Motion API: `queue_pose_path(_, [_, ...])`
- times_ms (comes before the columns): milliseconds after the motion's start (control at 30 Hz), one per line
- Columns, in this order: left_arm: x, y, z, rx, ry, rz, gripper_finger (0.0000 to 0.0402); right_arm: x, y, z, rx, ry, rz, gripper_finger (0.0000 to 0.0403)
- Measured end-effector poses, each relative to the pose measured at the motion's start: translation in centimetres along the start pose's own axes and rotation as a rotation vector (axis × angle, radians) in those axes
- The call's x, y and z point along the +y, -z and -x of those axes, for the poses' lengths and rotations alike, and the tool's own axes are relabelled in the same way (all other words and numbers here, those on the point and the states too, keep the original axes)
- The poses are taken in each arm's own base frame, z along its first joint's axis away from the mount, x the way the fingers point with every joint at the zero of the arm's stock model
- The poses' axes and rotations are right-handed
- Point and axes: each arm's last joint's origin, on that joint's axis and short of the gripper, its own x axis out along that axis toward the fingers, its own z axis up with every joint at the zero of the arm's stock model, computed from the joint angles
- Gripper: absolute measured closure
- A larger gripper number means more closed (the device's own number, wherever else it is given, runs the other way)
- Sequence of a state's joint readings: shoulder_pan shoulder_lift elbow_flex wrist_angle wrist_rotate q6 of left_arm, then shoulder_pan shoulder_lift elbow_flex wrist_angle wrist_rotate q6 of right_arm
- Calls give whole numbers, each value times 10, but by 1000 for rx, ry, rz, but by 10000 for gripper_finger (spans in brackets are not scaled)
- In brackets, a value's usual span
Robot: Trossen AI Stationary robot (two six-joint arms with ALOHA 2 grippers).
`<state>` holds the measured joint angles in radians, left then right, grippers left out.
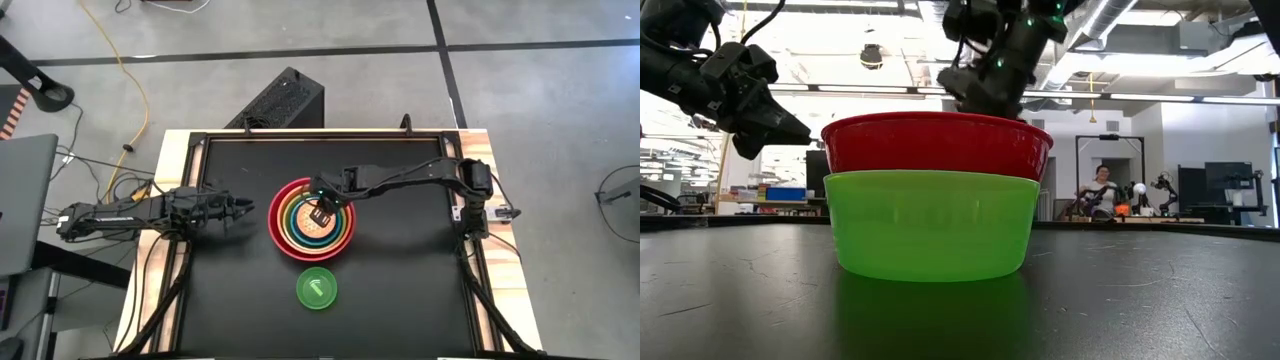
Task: Nest bowls inside each other
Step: Stack the orange patterned bowl on top of the blue bowl, then stack the green transparent bowl on top of the patterned bowl
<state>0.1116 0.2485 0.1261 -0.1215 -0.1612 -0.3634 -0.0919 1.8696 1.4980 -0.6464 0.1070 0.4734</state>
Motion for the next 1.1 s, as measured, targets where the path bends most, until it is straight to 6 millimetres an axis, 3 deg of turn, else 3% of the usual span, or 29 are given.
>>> queue_pose_path(200, [0,0,0,0,1,0,315,17,-12,28,8,-15,29,255])
queue_pose_path(433, [0,0,0,1,1,0,315,68,-6,56,-59,-137,84,248])
queue_pose_path(667, [0,0,0,1,0,-3,315,127,41,74,-16,-241,91,248])
queue_pose_path(800, [0,0,0,0,0,-3,315,152,71,85,-33,-216,39,248])
queue_pose_path(933, [0,0,0,-4,1,-2,315,165,93,93,-2,-201,-35,248])
queue_pose_path(1100, [0,-1,0,-6,0,-3,315,166,110,98,19,-117,-140,247])
